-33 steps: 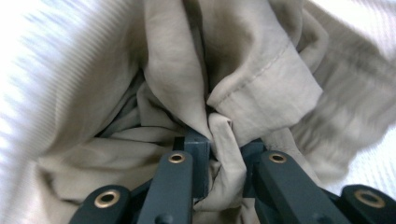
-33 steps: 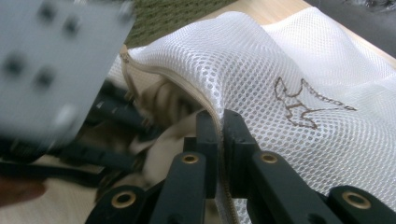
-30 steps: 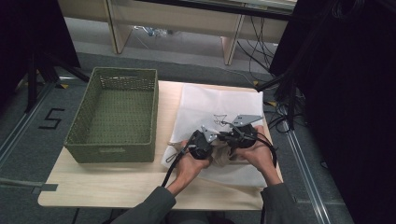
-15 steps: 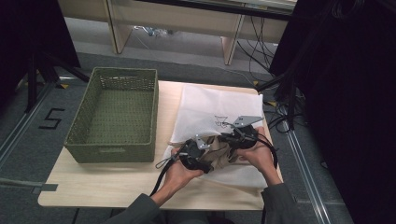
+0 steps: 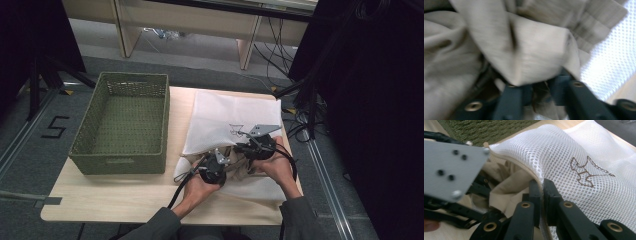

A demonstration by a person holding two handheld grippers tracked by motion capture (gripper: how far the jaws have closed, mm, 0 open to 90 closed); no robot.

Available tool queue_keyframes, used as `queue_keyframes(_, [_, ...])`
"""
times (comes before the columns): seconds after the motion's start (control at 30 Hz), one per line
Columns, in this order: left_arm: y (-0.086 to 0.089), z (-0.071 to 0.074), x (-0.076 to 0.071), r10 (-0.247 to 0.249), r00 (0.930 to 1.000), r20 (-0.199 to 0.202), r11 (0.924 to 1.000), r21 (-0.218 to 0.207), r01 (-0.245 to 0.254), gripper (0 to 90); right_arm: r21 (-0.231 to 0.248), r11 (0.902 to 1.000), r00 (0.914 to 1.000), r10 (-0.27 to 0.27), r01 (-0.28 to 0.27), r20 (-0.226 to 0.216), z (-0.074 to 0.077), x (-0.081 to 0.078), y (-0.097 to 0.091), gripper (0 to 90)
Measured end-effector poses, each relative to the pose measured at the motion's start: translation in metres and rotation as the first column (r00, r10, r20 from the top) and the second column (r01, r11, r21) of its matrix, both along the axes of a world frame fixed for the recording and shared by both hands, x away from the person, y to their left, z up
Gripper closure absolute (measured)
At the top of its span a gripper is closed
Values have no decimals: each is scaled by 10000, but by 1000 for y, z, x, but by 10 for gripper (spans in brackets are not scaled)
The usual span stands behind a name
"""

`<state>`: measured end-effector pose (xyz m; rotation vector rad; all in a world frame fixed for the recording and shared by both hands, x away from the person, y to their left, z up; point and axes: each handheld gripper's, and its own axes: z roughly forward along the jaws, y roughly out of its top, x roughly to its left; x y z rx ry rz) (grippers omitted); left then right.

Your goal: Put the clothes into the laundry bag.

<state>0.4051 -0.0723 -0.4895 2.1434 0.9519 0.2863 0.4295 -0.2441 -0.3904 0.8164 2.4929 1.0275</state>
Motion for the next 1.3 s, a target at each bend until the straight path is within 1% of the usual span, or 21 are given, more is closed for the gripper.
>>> queue_keyframes(0.03, [-1,1,1,11,10000,46,10000,13,-12,803,46,9999,9999,-91,91,-75,1,0,-1,871])
queue_keyframes(0.07, [-2,2,3,102,9999,115,9999,-37,-101,813,54,10000,10000,-39,39,-17,0,0,-1,871])
queue_keyframes(0.13, [-4,5,7,141,9996,242,9999,58,-142,828,63,10000,10000,-54,54,7,1,-1,-2,871])
queue_keyframes(0.2, [-5,10,13,400,9984,407,9992,-101,-397,834,83,9999,10000,-62,62,-2,2,-1,-2,872])
queue_keyframes(0.27, [-5,16,19,761,9958,502,9965,-392,-742,836,96,9999,10000,-59,59,-23,2,-1,-2,871])
queue_keyframes(0.33, [-4,20,25,934,9939,592,9947,-486,-905,832,94,9999,10000,-50,50,2,2,-1,-2,872])
queue_keyframes(0.4, [-2,21,27,904,9942,579,9951,-451,-878,810,121,9999,10000,-66,66,-22,2,-1,-3,871])
queue_keyframes(0.5, [0,19,23,667,9974,283,9967,-480,-653,686,83,9999,9999,-95,95,-82,0,-2,-4,871])
queue_keyframes(0.57, [4,20,16,475,9986,221,9980,-434,-465,578,125,9998,9999,-135,136,-85,0,-1,-5,871])
queue_keyframes(0.67, [16,23,4,284,9996,48,9987,-426,-282,437,116,9998,9998,-132,134,-168,-1,-2,-5,871])
queue_keyframes(0.7, [20,25,1,285,9996,86,9987,-423,-281,400,116,9998,9998,-153,155,-118,0,-2,-5,871])
queue_keyframes(0.8, [39,31,-9,311,9994,170,9991,-302,-306,337,120,9998,9999,-139,141,-96,-1,0,-5,870])
queue_keyframes(0.87, [51,32,-12,527,9985,173,9986,32,-528,312,106,9999,9998,-104,105,-141,-1,-1,-4,870])
queue_keyframes(0.9, [55,31,-13,614,9980,117,9980,120,-615,299,110,9999,9999,-79,81,-114,-1,0,-4,869])
queue_keyframes(0.97, [62,25,-13,758,9971,-40,9961,454,-755,297,108,9999,9999,-84,85,-120,-1,0,-4,869])
queue_keyframes(1.0, [63,21,-13,821,9966,-56,9942,703,-815,291,86,9999,9998,-134,135,-158,-1,-1,-3,869])
queue_keyframes(1.07, [63,15,-11,993,9950,112,9884,1144,-999,279,74,9999,9998,-112,113,-139,0,-1,-3,869])
queue_keyframes(1.1, [63,12,-10,1026,9947,121,9869,1239,-1033,282,76,9999,9999,-80,80,-93,0,0,-4,868])
queue_keyframes(1.17, [61,7,-7,977,9952,-31,9860,1364,-963,301,99,9999,9997,-123,125,-193,-1,-1,-3,867])
queue_keyframes(1.23, [57,4,-4,811,9967,-107,9850,1534,-785,370,98,9999,9997,-111,113,-194,-2,-1,-3,868])
queue_keyframes(1.3, [54,-2,1,583,9981,-220,9886,1401,-546,492,120,9999,9997,-114,116,-207,-1,0,-3,868])
